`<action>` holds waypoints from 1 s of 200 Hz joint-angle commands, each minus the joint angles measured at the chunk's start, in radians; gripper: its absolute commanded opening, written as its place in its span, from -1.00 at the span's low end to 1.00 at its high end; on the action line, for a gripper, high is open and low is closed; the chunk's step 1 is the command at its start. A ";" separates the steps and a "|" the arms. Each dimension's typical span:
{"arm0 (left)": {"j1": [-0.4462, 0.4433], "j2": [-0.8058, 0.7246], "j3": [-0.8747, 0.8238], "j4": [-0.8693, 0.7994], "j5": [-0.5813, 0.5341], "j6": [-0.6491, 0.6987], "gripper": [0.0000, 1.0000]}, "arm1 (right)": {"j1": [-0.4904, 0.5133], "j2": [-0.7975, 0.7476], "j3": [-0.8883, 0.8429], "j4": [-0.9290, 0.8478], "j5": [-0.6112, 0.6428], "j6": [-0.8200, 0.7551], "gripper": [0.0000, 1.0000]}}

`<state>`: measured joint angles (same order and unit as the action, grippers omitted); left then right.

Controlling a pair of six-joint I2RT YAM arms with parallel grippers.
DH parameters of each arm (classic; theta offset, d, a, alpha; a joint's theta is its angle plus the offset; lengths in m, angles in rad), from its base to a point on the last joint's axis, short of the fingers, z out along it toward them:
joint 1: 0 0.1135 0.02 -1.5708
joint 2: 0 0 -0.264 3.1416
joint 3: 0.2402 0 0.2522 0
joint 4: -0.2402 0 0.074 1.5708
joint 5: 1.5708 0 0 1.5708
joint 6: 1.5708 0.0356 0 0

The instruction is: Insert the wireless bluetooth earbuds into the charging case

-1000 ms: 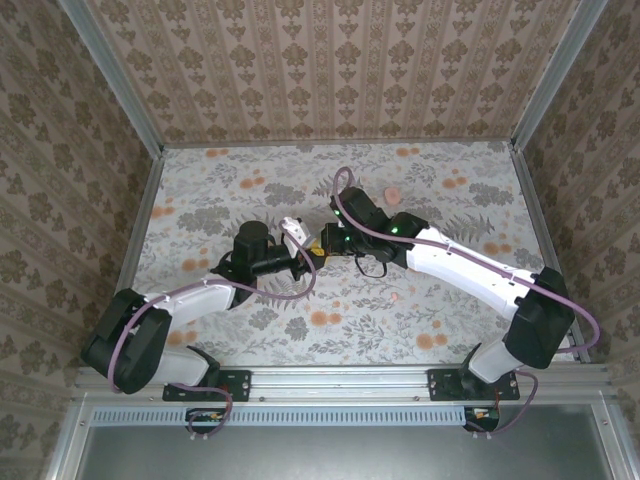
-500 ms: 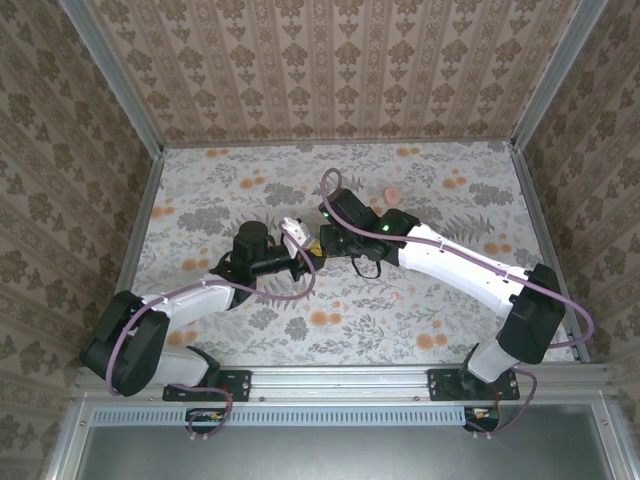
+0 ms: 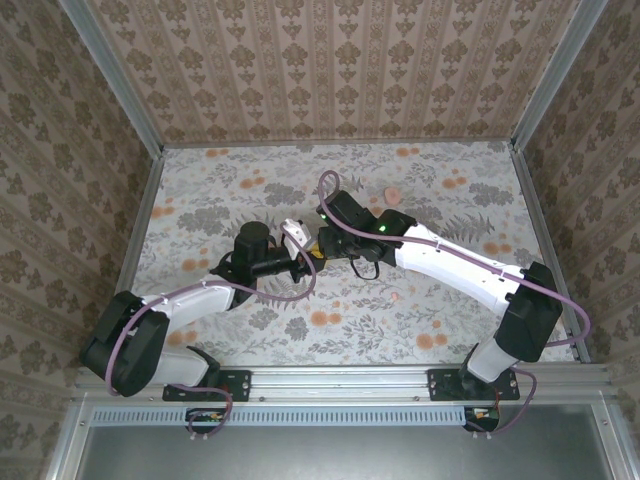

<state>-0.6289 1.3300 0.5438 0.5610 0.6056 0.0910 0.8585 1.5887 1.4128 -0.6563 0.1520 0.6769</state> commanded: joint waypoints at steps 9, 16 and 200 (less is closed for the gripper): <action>-0.009 -0.029 0.024 0.020 0.006 0.021 -0.78 | 0.007 0.014 0.027 -0.022 0.008 0.004 -0.59; -0.009 -0.029 0.024 0.020 0.006 0.021 -0.77 | 0.008 0.014 0.028 -0.022 0.006 0.006 -0.57; -0.011 -0.034 0.014 0.015 -0.003 0.030 -0.76 | -0.010 0.005 0.033 -0.001 -0.052 0.063 -0.45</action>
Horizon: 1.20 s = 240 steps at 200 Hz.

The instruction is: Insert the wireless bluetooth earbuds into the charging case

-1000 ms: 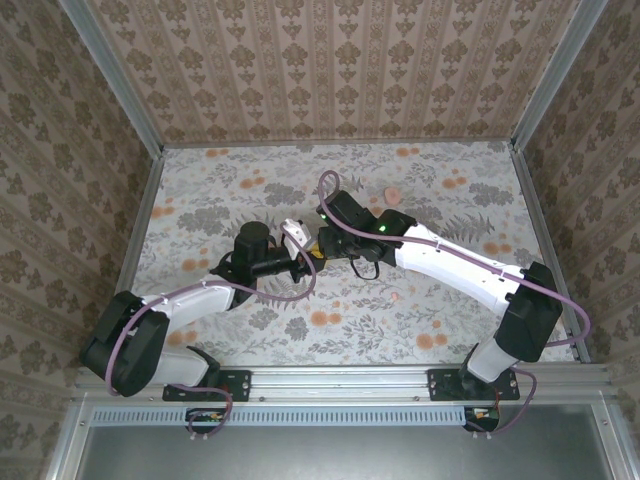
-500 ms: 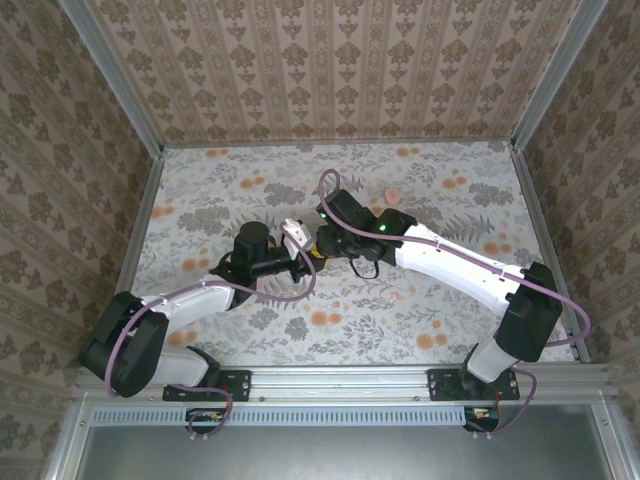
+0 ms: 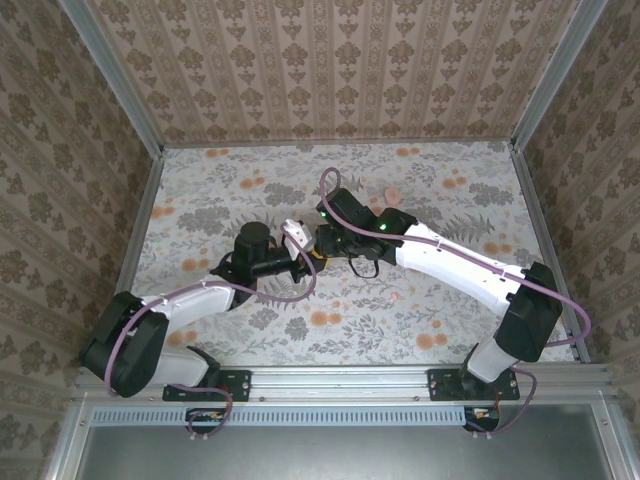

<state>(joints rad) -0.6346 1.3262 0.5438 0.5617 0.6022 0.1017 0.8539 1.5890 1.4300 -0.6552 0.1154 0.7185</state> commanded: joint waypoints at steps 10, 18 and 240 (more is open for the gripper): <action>-0.005 -0.032 0.014 0.014 0.001 0.020 -0.76 | -0.006 0.008 0.014 -0.003 -0.013 0.024 -0.45; -0.005 -0.032 0.014 0.015 0.002 0.020 -0.76 | -0.009 0.011 0.015 -0.006 -0.016 0.028 -0.45; -0.007 -0.029 0.001 0.023 -0.024 0.022 -0.76 | 0.021 -0.080 -0.073 0.091 0.185 0.015 -0.85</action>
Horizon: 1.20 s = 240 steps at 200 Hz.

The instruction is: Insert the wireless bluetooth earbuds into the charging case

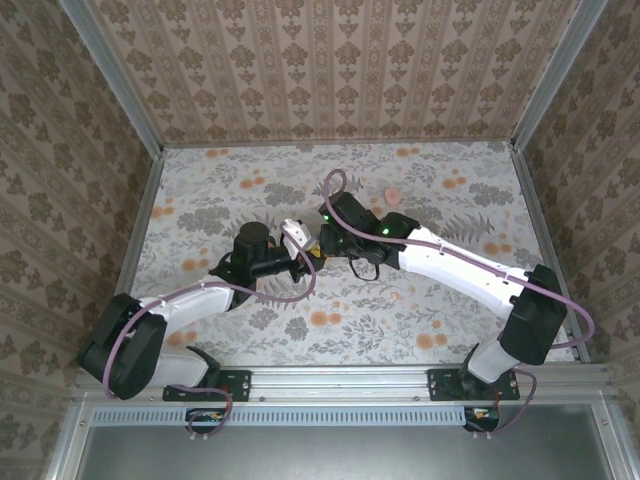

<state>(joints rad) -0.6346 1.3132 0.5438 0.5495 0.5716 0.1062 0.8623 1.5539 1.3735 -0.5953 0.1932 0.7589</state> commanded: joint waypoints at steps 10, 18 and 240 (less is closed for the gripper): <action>-0.007 -0.015 0.001 0.039 0.006 0.016 -0.76 | 0.016 -0.049 -0.018 0.037 0.121 -0.030 -0.84; -0.006 -0.014 0.002 0.040 0.007 0.016 -0.76 | 0.017 -0.050 -0.019 0.041 0.128 -0.034 -0.84; -0.007 -0.028 -0.007 0.046 -0.004 0.012 -0.76 | 0.050 -0.006 -0.065 0.112 0.078 -0.031 -0.51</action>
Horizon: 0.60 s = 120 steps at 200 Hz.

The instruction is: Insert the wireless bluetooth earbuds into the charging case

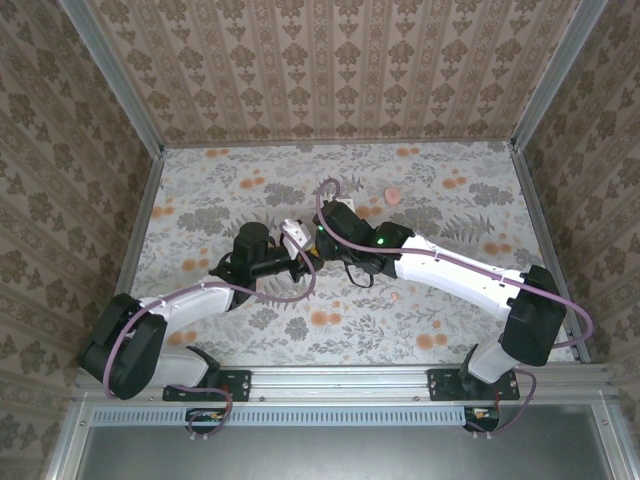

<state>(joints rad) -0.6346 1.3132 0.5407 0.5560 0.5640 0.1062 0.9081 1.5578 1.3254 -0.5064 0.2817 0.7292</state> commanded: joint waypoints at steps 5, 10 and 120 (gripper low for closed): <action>-0.007 -0.027 -0.003 0.039 0.003 0.012 -0.76 | 0.003 -0.015 -0.018 0.023 -0.013 0.003 -0.48; -0.007 -0.026 -0.002 0.039 0.004 0.012 -0.76 | 0.002 -0.023 -0.020 0.023 -0.017 0.008 -0.46; -0.006 -0.022 -0.003 0.043 0.007 0.011 -0.76 | -0.086 -0.158 -0.126 0.113 -0.208 0.166 -0.36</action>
<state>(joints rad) -0.6346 1.3132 0.5407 0.5709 0.5640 0.1062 0.8444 1.4197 1.2179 -0.4213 0.1547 0.8425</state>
